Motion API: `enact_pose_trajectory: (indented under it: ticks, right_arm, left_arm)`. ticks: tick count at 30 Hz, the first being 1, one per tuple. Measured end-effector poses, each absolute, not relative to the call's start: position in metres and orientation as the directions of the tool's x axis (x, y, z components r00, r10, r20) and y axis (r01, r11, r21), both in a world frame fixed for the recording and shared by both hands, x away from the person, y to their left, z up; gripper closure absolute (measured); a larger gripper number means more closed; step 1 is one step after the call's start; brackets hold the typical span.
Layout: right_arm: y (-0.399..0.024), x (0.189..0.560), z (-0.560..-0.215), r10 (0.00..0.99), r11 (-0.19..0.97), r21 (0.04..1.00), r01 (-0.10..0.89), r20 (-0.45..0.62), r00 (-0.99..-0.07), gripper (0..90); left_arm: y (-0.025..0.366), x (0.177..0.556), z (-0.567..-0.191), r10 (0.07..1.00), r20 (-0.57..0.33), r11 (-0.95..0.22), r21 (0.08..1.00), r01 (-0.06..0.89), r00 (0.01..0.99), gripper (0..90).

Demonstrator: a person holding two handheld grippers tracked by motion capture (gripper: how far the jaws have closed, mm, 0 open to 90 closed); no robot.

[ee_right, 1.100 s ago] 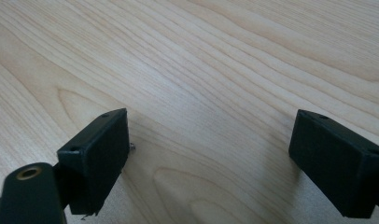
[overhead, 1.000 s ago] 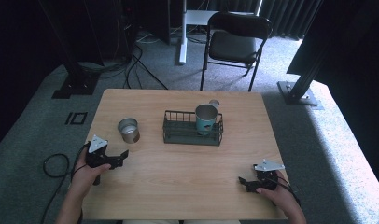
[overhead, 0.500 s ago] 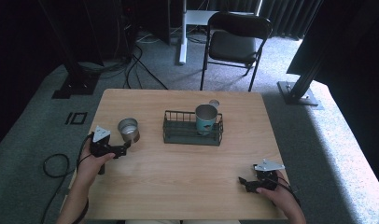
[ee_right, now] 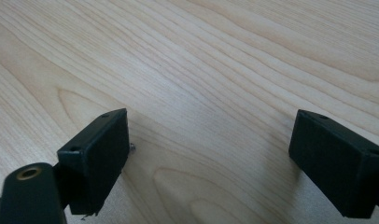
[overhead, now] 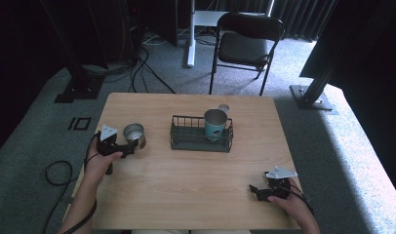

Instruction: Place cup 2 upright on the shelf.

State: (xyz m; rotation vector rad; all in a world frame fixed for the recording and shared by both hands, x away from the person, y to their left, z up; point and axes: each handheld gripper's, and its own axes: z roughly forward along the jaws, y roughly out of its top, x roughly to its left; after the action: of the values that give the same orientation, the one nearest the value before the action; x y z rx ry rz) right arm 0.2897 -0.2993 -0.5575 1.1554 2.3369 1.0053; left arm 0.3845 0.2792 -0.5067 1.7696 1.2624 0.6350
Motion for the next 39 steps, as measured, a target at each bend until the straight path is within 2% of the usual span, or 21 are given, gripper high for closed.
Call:
enact_pose_trajectory:
  ticks: [14, 22, 29, 39]
  right_arm:
    - [-0.299, 0.290, -0.557, 0.794, 0.417, 0.725, 0.549, 0.004, -0.608, 11.9]
    - [-0.299, 0.290, -0.557, 0.793, 0.417, 0.725, 0.548, 0.004, -0.609, 11.9]
    - [-0.299, 0.290, -0.557, 0.793, 0.417, 0.725, 0.548, 0.004, -0.609, 11.9]
    - [-0.299, 0.290, -0.557, 0.793, 0.417, 0.725, 0.548, 0.004, -0.609, 11.9]
  left_arm:
    - [0.260, 0.407, -0.504, 0.925, -0.064, -0.140, 0.859, 0.492, 0.375, 0.3]
    - [0.255, 0.416, -0.509, 0.934, -0.060, -0.130, 0.859, 0.495, 0.351, 0.3]
    - [0.250, 0.420, -0.513, 0.938, -0.024, -0.163, 0.849, 0.503, 0.345, 0.4]
    - [0.251, 0.421, -0.514, 0.951, -0.041, -0.128, 0.851, 0.510, 0.306, 13.1]
